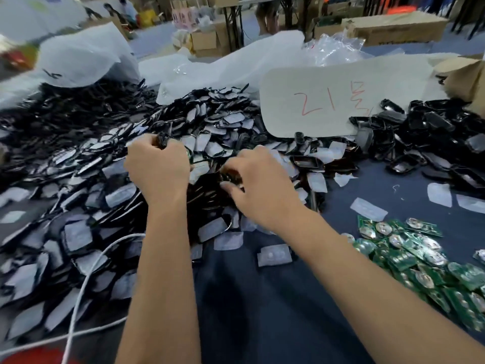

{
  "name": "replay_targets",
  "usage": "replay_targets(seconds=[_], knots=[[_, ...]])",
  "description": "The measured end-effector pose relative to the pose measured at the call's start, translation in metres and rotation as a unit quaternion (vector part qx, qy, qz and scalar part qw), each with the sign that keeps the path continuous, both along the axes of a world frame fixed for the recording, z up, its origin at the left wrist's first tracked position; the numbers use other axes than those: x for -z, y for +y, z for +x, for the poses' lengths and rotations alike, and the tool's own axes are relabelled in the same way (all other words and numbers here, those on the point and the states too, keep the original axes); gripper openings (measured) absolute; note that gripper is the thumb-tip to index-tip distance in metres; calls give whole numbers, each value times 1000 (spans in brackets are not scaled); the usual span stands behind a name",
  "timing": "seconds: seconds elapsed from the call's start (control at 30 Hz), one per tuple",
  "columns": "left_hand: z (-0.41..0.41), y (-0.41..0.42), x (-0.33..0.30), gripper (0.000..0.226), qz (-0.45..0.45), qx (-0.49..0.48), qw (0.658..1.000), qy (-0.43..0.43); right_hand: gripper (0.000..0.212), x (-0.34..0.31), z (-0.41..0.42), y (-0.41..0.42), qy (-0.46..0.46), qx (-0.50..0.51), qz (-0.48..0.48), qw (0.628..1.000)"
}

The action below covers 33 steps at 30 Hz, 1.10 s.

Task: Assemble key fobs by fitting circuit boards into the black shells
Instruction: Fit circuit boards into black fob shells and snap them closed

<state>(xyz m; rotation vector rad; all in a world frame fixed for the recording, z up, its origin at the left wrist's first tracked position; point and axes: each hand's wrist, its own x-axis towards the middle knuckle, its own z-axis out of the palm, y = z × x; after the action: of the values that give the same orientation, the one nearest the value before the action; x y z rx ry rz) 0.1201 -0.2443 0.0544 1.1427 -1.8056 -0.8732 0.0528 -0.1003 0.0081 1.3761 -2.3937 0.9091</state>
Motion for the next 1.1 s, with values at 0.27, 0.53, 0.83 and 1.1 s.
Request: replay_targets(seconds=[0.27, 0.53, 0.83, 1.1], knots=[[24, -20, 3, 17, -42, -114, 992, -33, 33, -3, 23, -52, 94, -49, 78, 991], [18, -20, 4, 19, -26, -96, 994, -35, 32, -8, 17, -41, 56, -80, 41, 994], [16, -12, -2, 13, -21, -86, 996, -23, 17, -8, 1, -49, 46, -43, -37, 997], [-5, 0, -13, 19, -31, -73, 997, 8, 87, -20, -42, -86, 62, -111, 188, 974]])
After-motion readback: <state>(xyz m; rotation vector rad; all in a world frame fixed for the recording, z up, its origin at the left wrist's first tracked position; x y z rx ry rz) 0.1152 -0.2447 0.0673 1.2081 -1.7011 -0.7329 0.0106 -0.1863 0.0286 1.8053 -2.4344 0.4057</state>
